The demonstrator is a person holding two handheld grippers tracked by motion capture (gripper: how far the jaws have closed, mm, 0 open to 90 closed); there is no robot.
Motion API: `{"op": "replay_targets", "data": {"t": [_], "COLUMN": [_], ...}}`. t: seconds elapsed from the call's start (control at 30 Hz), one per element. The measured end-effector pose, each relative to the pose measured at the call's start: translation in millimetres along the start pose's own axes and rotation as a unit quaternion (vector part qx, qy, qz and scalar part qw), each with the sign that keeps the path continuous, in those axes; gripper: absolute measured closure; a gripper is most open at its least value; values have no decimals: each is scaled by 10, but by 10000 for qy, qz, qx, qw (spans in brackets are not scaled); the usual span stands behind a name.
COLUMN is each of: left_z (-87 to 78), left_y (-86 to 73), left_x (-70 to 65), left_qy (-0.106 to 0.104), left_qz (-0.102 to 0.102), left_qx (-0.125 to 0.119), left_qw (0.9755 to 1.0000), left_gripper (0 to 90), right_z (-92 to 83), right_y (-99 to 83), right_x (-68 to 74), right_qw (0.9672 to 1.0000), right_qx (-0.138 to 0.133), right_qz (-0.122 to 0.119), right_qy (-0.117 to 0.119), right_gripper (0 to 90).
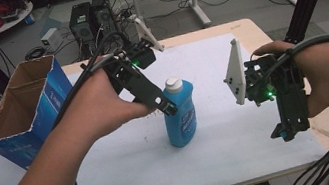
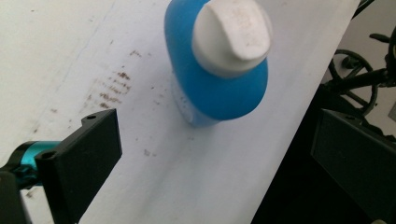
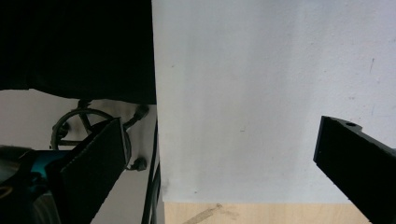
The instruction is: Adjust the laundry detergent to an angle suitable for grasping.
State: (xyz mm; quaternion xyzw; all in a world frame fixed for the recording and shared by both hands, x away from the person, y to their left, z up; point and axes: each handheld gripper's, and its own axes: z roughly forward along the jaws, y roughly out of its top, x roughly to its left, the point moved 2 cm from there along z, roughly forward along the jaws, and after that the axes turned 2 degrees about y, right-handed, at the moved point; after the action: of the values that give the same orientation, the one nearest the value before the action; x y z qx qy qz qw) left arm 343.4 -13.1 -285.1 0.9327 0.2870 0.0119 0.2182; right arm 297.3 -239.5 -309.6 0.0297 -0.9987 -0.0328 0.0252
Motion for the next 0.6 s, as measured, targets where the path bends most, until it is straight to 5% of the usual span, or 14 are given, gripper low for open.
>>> {"op": "replay_targets", "data": {"t": [0.6], "left_z": [200], "left_y": [88], "left_x": [-80], "left_qy": [183], "left_qz": [-193], "left_qx": [-419], "left_qw": [9988], "left_gripper": [17], "right_z": [17], "right_y": [-48], "right_x": [-4], "right_qw": [10000], "right_qx": [26], "right_qz": [67], "right_qy": [42], "right_gripper": [18]}}
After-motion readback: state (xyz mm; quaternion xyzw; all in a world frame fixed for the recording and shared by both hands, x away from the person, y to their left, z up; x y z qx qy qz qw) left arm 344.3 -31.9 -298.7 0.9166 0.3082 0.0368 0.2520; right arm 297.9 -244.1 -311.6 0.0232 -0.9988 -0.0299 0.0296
